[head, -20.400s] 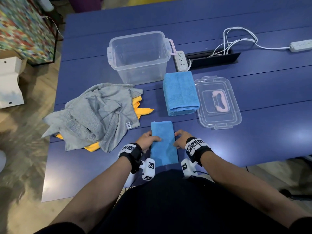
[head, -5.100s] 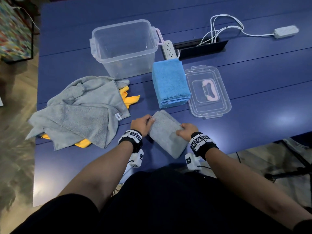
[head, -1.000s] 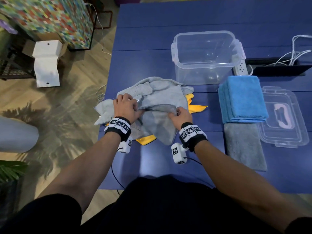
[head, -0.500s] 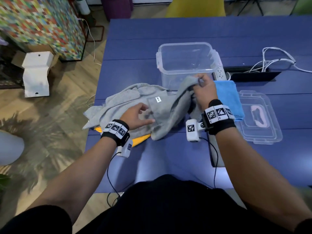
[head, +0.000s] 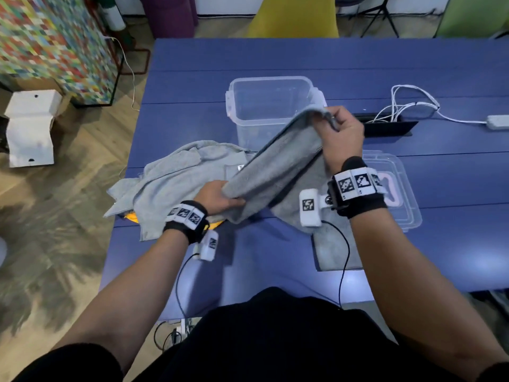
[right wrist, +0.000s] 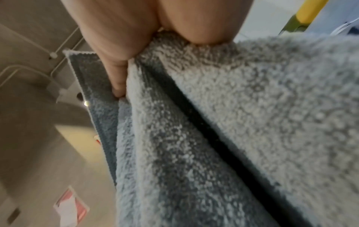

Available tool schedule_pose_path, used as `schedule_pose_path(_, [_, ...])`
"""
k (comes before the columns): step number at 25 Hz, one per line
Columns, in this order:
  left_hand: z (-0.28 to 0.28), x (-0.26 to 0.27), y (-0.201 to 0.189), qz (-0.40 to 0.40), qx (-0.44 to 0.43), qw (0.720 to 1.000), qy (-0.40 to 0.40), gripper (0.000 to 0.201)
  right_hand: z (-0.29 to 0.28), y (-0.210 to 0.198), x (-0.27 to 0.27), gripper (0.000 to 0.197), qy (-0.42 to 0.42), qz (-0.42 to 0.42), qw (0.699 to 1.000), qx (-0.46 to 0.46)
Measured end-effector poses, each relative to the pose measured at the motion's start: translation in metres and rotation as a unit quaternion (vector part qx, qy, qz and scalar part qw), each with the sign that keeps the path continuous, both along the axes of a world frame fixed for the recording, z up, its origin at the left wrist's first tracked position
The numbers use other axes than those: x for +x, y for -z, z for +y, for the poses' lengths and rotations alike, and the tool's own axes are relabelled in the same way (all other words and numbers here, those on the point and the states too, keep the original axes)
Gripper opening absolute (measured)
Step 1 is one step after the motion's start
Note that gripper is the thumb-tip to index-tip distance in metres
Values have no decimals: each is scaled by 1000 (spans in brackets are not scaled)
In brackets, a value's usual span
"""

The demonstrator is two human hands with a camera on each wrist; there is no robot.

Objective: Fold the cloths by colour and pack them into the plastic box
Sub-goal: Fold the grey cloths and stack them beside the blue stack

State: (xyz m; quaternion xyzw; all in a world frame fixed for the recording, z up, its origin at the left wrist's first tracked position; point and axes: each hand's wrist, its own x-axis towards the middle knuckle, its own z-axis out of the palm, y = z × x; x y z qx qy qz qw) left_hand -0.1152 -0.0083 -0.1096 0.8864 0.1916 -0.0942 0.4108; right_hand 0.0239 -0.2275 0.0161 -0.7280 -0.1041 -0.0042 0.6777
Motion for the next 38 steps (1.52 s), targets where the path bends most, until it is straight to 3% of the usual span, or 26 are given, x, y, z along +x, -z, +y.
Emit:
schedule_pose_path(2, [27, -9, 0, -45, -85, 993, -66, 23, -18, 3, 17, 23, 31, 33, 999, 4])
schedule_pose_path(3, [39, -11, -5, -85, -153, 977, -123, 19, -24, 10, 23, 23, 28, 58, 998, -19])
schedule_pose_path(5, [61, -10, -16, -168, -246, 925, -236, 19, -29, 26, 29, 26, 14, 102, 993, -48])
schedule_pose_path(7, [74, -4, -35, -242, -294, 875, -299, 22, -28, 33, 33, 30, 37, 114, 991, -53])
schedule_pose_path(10, [83, 4, -72, -338, -402, 804, -280, 28, -25, 17, 41, 27, 76, 93, 991, 67])
schedule_pose_path(12, [85, -2, -89, -355, -459, 774, -254, 27, -27, 14, 42, 15, 25, 122, 971, 205])
schedule_pose_path(14, [79, -16, -84, -329, -446, 795, -247, 25, -32, 36, 28, 17, -41, 178, 962, 201])
schedule_pose_path(15, [73, -26, -70, -302, -408, 827, -241, 24, -35, 57, 17, 21, -60, 218, 964, 142])
schedule_pose_path(17, [53, -56, -23, -208, -314, 904, -204, 16, -42, 106, -16, 25, -95, 286, 950, -82])
schedule_pose_path(19, [33, -98, 45, -78, -262, 947, -170, 12, -58, 160, -53, 14, -145, 346, 882, -287])
schedule_pose_path(20, [26, -122, 74, -13, -243, 957, -161, 24, -67, 184, -70, 20, -168, 375, 852, -325])
schedule_pose_path(22, [15, -164, 112, 76, -199, 962, -172, 39, -81, 215, -98, 42, -197, 427, 821, -324])
schedule_pose_path(25, [7, -192, 119, 92, -196, 954, -206, 35, -91, 224, -113, 50, -253, 398, 768, -432])
schedule_pose_path(28, [12, -203, 113, 117, -240, 944, -196, 44, -85, 219, -111, 56, -289, 383, 709, -516])
schedule_pose_path(30, [18, -201, 108, 111, -262, 932, -224, 45, -77, 211, -107, 53, -273, 382, 722, -508])
schedule_pose_path(32, [22, -190, 97, 55, -274, 915, -292, 34, -70, 200, -98, 41, -199, 375, 795, -433])
schedule_pose_path(34, [27, -177, 87, -26, -301, 879, -370, 40, -65, 193, -87, 32, -103, 359, 863, -341])
schedule_pose_path(36, [33, -168, 87, -51, -284, 857, -426, 43, -61, 195, -77, 29, -72, 323, 878, -345])
schedule_pose_path(38, [37, -168, 99, -17, -249, 852, -460, 36, -57, 205, -76, 27, -74, 306, 867, -386])
